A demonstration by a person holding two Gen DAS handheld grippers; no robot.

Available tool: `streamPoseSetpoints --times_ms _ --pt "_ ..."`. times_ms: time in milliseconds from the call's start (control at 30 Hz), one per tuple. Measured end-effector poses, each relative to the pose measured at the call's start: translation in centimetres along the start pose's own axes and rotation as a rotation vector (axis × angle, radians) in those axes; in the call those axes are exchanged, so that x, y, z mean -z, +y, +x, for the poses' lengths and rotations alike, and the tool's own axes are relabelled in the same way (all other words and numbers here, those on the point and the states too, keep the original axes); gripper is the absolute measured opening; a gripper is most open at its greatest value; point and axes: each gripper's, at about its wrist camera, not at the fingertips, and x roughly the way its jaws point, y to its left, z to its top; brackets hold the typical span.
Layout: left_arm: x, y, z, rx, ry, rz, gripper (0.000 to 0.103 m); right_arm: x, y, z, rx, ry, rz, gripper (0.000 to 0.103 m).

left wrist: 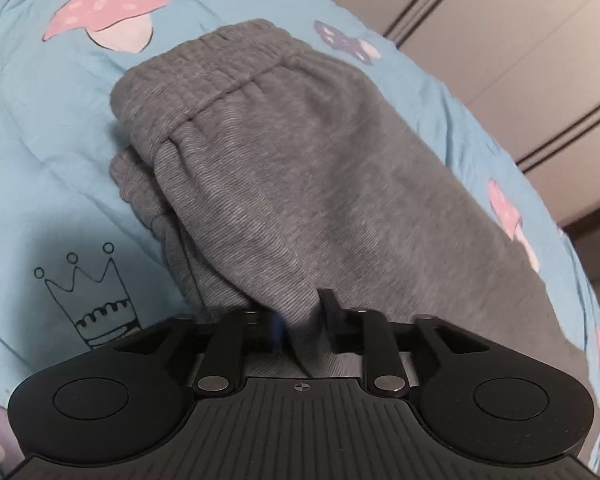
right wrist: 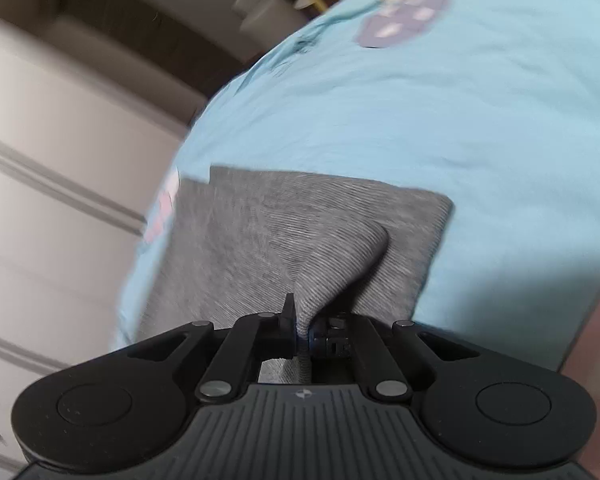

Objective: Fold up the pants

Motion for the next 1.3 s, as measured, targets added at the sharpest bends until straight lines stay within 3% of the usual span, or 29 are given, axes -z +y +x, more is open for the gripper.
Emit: streamPoseSetpoints --times_ms 33,100,167,233,300,367,433,600,633,700,733,800,900,1000,1067,1100,1167,1200,1267,1300 --pt "-0.1 -0.4 -0.1 -0.007 -0.012 0.01 0.043 -0.1 0.6 0.0 0.013 0.006 -0.031 0.008" --pt "-0.4 -0.9 0.3 -0.024 -0.02 0.027 0.045 -0.3 1.6 0.2 0.035 0.021 -0.083 0.012" --pt "-0.8 -1.2 1.1 -0.036 -0.016 -0.001 0.038 0.0 2.5 0.3 0.026 0.03 -0.116 0.032" --pt "-0.9 -1.0 1.6 -0.048 -0.007 -0.035 0.02 0.4 3.2 0.4 0.018 0.024 -0.138 0.039" --pt "-0.9 -0.4 1.4 -0.042 -0.003 -0.053 0.015 1.1 4.2 0.6 0.053 0.008 -0.194 0.036" --pt "-1.0 -0.3 0.7 -0.037 -0.001 -0.049 0.012 1.6 4.9 0.7 0.101 0.014 -0.264 0.005" --pt "-1.1 -0.5 -0.5 -0.017 -0.024 -0.034 0.011 1.6 5.1 0.0 0.1 0.018 -0.267 0.005" --pt "-0.9 -0.7 -3.8 0.078 -0.097 0.001 0.01 0.2 3.6 -3.2 -0.079 -0.04 -0.11 0.005" --pt "-0.6 -0.6 -3.9 0.066 -0.091 0.023 0.01 0.0 3.1 -3.2 -0.097 -0.042 -0.083 0.005" --pt "0.0 -0.4 -2.9 -0.013 -0.05 0.087 0.011 0.0 2.1 -3.1 -0.043 -0.044 -0.081 0.005" --pt "0.4 -0.1 -2.1 -0.053 -0.016 0.108 0.011 0.2 2.1 -2.3 0.035 -0.047 -0.128 0.005" --pt "1.0 0.2 -1.2 -0.076 -0.001 0.114 0.011 0.8 1.4 -1.1 0.12 -0.022 -0.181 0.005" --pt "0.7 -0.3 -2.1 -0.061 -0.042 0.105 0.01 0.8 1.6 -1.7 0.104 -0.038 -0.169 0.005" --pt "0.3 -0.5 -3.3 -0.025 -0.045 0.094 0.011 -0.4 1.4 -3.2 -0.012 -0.046 -0.064 0.005" --pt "0.3 -0.7 -3.0 -0.056 -0.028 0.138 0.015 -1.0 1.2 -3.8 -0.047 -0.052 -0.041 0.004" --pt "0.5 -0.7 -2.4 -0.091 -0.007 0.154 0.023 -1.0 1.8 -3.6 -0.001 -0.073 -0.092 0.005" --pt "0.7 -0.4 -1.8 -0.126 0.021 0.144 0.025 -0.4 2.7 -2.6 0.165 -0.094 -0.26 0.005" --pt "0.7 -0.4 -1.8 -0.121 0.01 0.127 0.027 -0.1 2.5 -1.6 0.218 -0.063 -0.305 0.005" --pt "0.7 -0.4 -2.8 -0.129 -0.017 0.091 0.042 0.0 2.1 -1.8 0.202 -0.081 -0.295 0.004" --pt "0.8 -0.6 -3.4 -0.137 -0.04 0.09 0.056 -0.1 2.1 -2.2 0.189 -0.09 -0.271 0.004"
